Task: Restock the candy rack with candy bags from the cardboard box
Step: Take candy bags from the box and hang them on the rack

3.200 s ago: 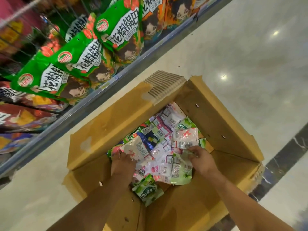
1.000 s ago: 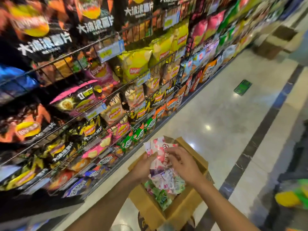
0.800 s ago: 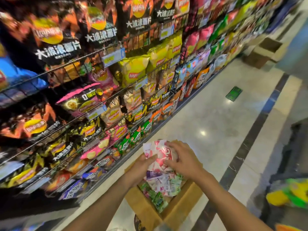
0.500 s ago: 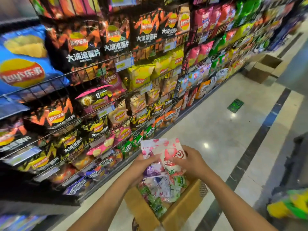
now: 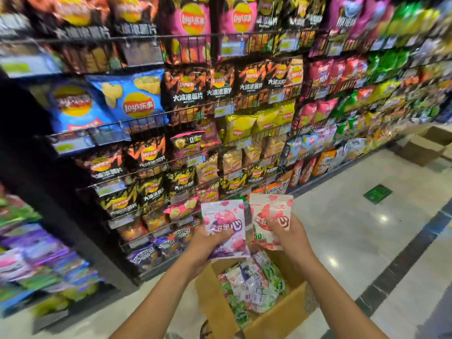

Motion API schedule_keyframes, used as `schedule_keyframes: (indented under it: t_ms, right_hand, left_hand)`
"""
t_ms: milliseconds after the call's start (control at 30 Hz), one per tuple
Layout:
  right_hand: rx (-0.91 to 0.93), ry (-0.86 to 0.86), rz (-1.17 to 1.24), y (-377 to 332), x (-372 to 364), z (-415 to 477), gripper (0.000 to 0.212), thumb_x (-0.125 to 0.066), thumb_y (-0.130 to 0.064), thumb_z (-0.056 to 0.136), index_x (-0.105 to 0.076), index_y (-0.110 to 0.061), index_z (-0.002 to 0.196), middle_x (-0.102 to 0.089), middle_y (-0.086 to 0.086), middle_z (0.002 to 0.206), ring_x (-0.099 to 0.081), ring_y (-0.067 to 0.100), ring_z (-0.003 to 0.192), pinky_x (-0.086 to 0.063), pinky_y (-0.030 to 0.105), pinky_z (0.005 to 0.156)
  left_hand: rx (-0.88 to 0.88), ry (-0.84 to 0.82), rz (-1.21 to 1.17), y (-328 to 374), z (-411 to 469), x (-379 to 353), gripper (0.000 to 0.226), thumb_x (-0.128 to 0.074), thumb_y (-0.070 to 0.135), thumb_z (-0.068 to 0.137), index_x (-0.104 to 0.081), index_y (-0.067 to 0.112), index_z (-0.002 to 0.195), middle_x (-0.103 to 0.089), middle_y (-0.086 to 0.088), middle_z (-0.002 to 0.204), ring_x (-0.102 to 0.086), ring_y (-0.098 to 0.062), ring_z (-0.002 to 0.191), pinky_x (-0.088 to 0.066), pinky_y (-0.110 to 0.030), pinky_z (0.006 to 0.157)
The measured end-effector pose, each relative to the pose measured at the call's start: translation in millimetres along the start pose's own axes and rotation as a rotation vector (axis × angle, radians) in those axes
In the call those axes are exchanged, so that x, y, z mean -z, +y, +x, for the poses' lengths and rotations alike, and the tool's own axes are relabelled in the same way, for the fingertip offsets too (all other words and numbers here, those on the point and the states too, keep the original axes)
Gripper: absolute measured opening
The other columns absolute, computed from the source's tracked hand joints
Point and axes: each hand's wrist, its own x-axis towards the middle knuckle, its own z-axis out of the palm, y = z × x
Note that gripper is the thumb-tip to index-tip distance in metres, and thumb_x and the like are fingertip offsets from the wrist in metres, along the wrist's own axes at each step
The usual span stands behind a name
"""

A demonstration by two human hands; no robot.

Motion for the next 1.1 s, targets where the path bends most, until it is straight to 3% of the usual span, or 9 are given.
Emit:
schedule_keyframes:
  t_ms: [167,267,333,433,567,667,733,833,1100]
  right_hand:
    - [0.051,-0.096,-0.009,-16.0,-28.0,-27.0,0.036,-0.073,-0.046,0.089,-0.066,-0.029,0.12,-0.077,-0.009,0.109,-0.074,0.009,0.098,-0.063,0.038,0.083]
    - [0.087,-0.147,-0.045,-32.6,-49.1,-44.7,0.019,-0.071,-0.04,0.093,-0.065,-0.031,0.108,-0.075,-0.017,0.096,-0.07,-0.007,0.081,-0.055,0.014,0.062]
    - [0.121,-0.19,-0.069,-41.0,-64.6,-52.1,0.012,-0.069,-0.039,0.093,-0.066,-0.033,0.103,-0.075,-0.02,0.088,-0.07,-0.007,0.079,-0.053,0.012,0.06]
    - [0.158,-0.263,-0.06,-53.1,-92.5,-64.3,0.03,-0.07,-0.051,0.086,-0.067,-0.033,0.111,-0.076,-0.02,0.096,-0.071,-0.004,0.087,-0.056,0.018,0.069]
    - [0.186,-0.336,-0.042,-61.2,-134.6,-77.2,0.036,-0.07,-0.052,0.083,-0.067,-0.031,0.112,-0.077,-0.014,0.097,-0.073,0.002,0.089,-0.056,0.021,0.068]
    - [0.202,-0.396,-0.062,-64.6,-172.4,-87.9,0.049,-0.071,-0.063,0.079,-0.065,-0.035,0.118,-0.076,-0.016,0.106,-0.072,0.005,0.098,-0.06,0.034,0.083]
    - [0.21,-0.437,-0.08,-68.8,-201.7,-98.7,0.04,-0.07,-0.061,0.084,-0.065,-0.037,0.117,-0.075,-0.018,0.106,-0.072,0.004,0.098,-0.06,0.032,0.082]
    - [0.228,-0.495,-0.073,-79.9,-249.4,-122.7,0.025,-0.069,-0.051,0.09,-0.066,-0.036,0.11,-0.076,-0.02,0.098,-0.07,-0.006,0.09,-0.053,0.016,0.071]
    - [0.288,-0.636,-0.105,-92.5,-384.4,-187.7,0.041,-0.072,-0.059,0.087,-0.066,-0.035,0.119,-0.076,-0.013,0.11,-0.073,0.01,0.102,-0.058,0.043,0.091]
  left_hand:
    - [-0.076,0.132,0.048,14.8,-55.7,18.5,0.042,-0.079,0.003,0.087,-0.063,0.012,0.125,-0.082,0.0,0.101,-0.079,-0.015,0.089,-0.06,-0.023,0.069]
    - [-0.105,0.228,0.063,23.4,-81.9,36.8,0.046,-0.082,0.008,0.086,-0.063,0.013,0.127,-0.081,0.001,0.104,-0.078,-0.017,0.096,-0.061,-0.031,0.084]
    - [-0.132,0.283,0.086,29.0,-99.9,49.6,0.047,-0.084,0.012,0.086,-0.064,0.013,0.128,-0.081,0.0,0.108,-0.078,-0.02,0.1,-0.06,-0.034,0.088]
    - [-0.168,0.327,0.071,34.9,-125.1,70.9,0.039,-0.081,0.013,0.089,-0.066,0.016,0.125,-0.081,0.001,0.109,-0.078,-0.019,0.1,-0.061,-0.031,0.086]
    - [-0.188,0.369,0.045,39.0,-156.8,108.6,0.043,-0.081,0.016,0.089,-0.063,0.017,0.128,-0.079,-0.003,0.115,-0.076,-0.025,0.107,-0.056,-0.05,0.102]
    - [-0.217,0.442,0.023,40.2,-184.1,138.7,0.04,-0.08,0.012,0.089,-0.064,0.015,0.126,-0.081,-0.002,0.108,-0.078,-0.022,0.1,-0.062,-0.038,0.088]
    - [-0.23,0.476,0.007,40.8,-204.9,162.8,0.037,-0.079,0.01,0.089,-0.065,0.013,0.124,-0.081,-0.003,0.106,-0.079,-0.022,0.097,-0.062,-0.032,0.078]
    - [-0.244,0.546,0.009,40.6,-240.5,206.7,0.05,-0.086,0.018,0.084,-0.063,0.014,0.129,-0.08,-0.003,0.11,-0.078,-0.024,0.101,-0.06,-0.043,0.094]
    - [-0.298,0.689,-0.028,39.4,-346.2,318.3,0.081,-0.096,0.044,0.069,-0.057,0.024,0.137,-0.077,0.002,0.121,-0.074,-0.021,0.112,-0.055,-0.05,0.105]
